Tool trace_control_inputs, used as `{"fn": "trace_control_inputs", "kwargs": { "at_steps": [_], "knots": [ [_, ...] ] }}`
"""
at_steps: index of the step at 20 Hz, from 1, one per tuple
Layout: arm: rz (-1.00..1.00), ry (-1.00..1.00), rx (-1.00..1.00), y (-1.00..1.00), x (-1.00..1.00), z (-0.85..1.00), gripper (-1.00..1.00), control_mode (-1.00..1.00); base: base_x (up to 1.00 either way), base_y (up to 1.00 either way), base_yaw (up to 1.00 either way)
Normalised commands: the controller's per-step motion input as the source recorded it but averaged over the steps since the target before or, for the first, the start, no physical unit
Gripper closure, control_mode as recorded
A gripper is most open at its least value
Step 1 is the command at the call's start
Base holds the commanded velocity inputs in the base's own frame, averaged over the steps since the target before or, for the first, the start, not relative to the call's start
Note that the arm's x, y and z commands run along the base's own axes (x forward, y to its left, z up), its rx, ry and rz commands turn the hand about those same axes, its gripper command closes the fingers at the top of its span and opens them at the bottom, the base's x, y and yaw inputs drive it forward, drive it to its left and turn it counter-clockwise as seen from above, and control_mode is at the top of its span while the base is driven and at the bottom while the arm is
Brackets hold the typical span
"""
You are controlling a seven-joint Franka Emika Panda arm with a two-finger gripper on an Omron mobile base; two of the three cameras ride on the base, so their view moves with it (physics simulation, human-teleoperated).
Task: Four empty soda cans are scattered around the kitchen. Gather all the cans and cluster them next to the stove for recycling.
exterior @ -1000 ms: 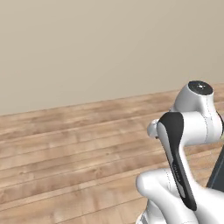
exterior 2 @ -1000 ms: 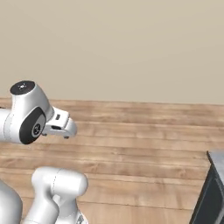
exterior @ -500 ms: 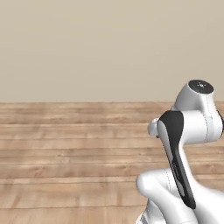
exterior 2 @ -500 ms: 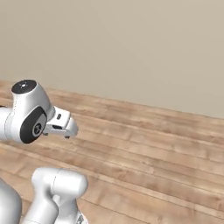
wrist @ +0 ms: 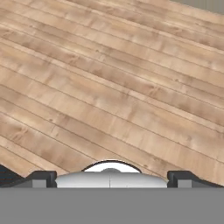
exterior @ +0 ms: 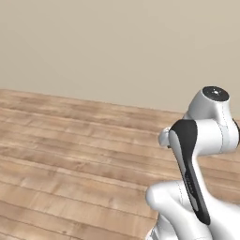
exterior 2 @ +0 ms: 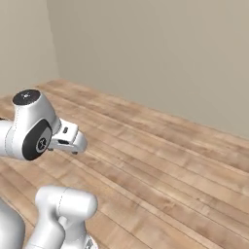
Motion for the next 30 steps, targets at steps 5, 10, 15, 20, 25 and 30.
{"fn": "trace_control_inputs", "kwargs": {
  "at_steps": [5,10,15,20,25,30],
  "knots": [
    [0.00,0.00,0.00,0.00,0.00,0.00,-1.00,1.00,0.00,0.00,0.50],
    [0.00,0.00,0.00,0.00,0.00,0.00,-1.00,1.00,0.00,0.00,0.50],
    [0.00,0.00,0.00,0.00,0.00,0.00,-1.00,1.00,0.76,-0.42,0.03],
    [0.00,0.00,0.00,0.00,0.00,0.00,-1.00,1.00,0.97,-0.48,0.00],
    [0.00,0.00,0.00,0.00,0.00,0.00,-1.00,1.00,0.92,-0.44,0.00],
    [0.00,0.00,0.00,0.00,0.00,0.00,-1.00,1.00,0.97,-0.41,0.00]
  ]
}}
